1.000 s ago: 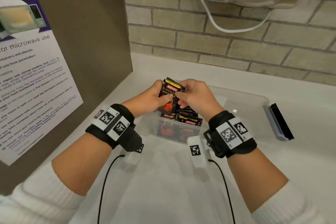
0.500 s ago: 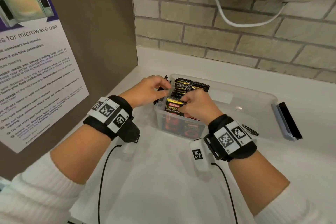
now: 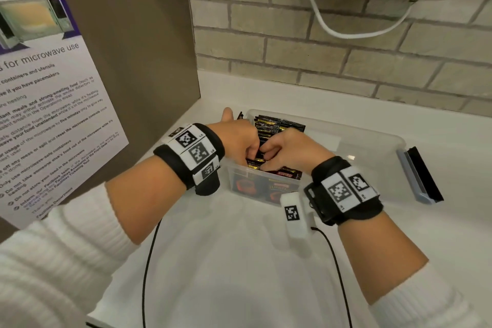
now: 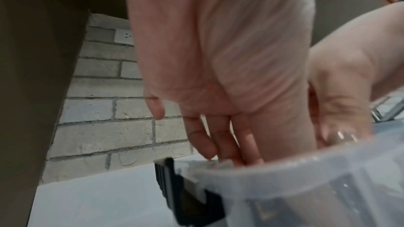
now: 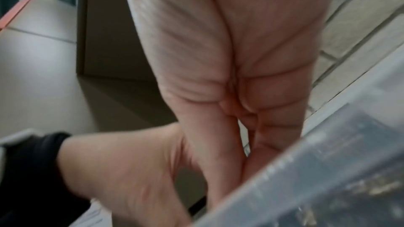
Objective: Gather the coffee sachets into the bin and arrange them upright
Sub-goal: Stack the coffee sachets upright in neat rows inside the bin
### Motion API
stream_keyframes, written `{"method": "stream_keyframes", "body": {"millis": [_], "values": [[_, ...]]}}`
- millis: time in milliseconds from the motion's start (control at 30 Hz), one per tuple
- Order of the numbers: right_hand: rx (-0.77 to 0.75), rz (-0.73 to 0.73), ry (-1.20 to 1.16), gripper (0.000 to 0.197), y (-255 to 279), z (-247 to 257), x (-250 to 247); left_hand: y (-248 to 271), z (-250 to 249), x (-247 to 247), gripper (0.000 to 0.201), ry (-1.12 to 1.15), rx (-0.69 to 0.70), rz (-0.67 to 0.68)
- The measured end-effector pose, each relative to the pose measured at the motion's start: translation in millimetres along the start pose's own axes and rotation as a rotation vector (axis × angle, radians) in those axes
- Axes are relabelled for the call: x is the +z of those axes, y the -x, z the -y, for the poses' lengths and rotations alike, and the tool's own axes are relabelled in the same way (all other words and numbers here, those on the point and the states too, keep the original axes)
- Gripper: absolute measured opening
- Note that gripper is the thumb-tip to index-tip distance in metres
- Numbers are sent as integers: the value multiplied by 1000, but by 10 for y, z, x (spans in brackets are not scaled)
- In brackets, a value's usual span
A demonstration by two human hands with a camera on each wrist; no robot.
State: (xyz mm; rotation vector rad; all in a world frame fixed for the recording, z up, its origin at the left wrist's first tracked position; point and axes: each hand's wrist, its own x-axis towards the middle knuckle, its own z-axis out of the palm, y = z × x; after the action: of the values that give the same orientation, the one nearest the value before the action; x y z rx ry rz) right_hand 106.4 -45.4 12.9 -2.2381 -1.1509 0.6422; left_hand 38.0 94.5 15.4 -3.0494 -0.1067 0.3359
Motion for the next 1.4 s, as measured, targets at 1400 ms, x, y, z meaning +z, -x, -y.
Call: {"method": "stream_keyframes", "body": {"millis": [1400], "values": [[532,-138,-751,38,109,-369,-4,-141,63,157,60,-12,47,-81]]}}
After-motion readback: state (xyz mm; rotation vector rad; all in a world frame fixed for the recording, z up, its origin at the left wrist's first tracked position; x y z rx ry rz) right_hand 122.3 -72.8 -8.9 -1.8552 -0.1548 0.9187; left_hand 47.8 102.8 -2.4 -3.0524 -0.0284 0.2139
